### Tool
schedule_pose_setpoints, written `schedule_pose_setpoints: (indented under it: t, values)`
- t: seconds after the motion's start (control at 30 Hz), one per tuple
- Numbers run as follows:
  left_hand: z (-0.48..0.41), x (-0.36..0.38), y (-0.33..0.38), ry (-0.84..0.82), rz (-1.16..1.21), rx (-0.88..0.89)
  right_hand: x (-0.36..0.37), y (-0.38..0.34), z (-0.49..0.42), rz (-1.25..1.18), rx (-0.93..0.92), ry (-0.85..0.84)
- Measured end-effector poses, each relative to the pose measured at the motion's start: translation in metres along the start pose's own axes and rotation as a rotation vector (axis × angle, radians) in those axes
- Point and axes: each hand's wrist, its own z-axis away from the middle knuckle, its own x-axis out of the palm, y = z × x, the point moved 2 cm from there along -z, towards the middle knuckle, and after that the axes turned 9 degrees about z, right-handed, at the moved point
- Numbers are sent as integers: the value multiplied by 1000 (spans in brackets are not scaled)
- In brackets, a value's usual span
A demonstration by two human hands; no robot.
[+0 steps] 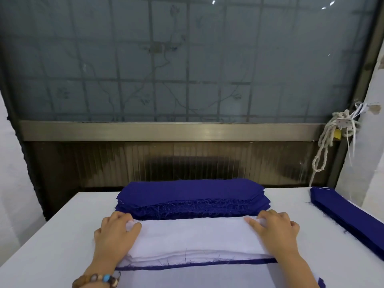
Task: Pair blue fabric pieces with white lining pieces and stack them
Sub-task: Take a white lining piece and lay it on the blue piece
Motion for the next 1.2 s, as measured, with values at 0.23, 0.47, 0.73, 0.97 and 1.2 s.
schedule_pose_setpoints:
  t: [0.23, 0.47, 0.73, 0.97, 1.2]
  values:
    - [-3, -4, -8, 120, 107, -170, 0, 7, -1, 39, 136, 45]
    - [-2, -8, -3, 337, 199, -55, 0, 6, 2, -167, 125, 97]
    - [-1, -4, -5, 291, 483, 32, 4, 11, 1, -285, 184, 106]
    - [0, -8, 0, 351, 581, 19, -5, 8, -1, -376, 179, 233]
    - [3, -42, 14, 372, 561, 35, -25, 12, -6, -435, 140, 232]
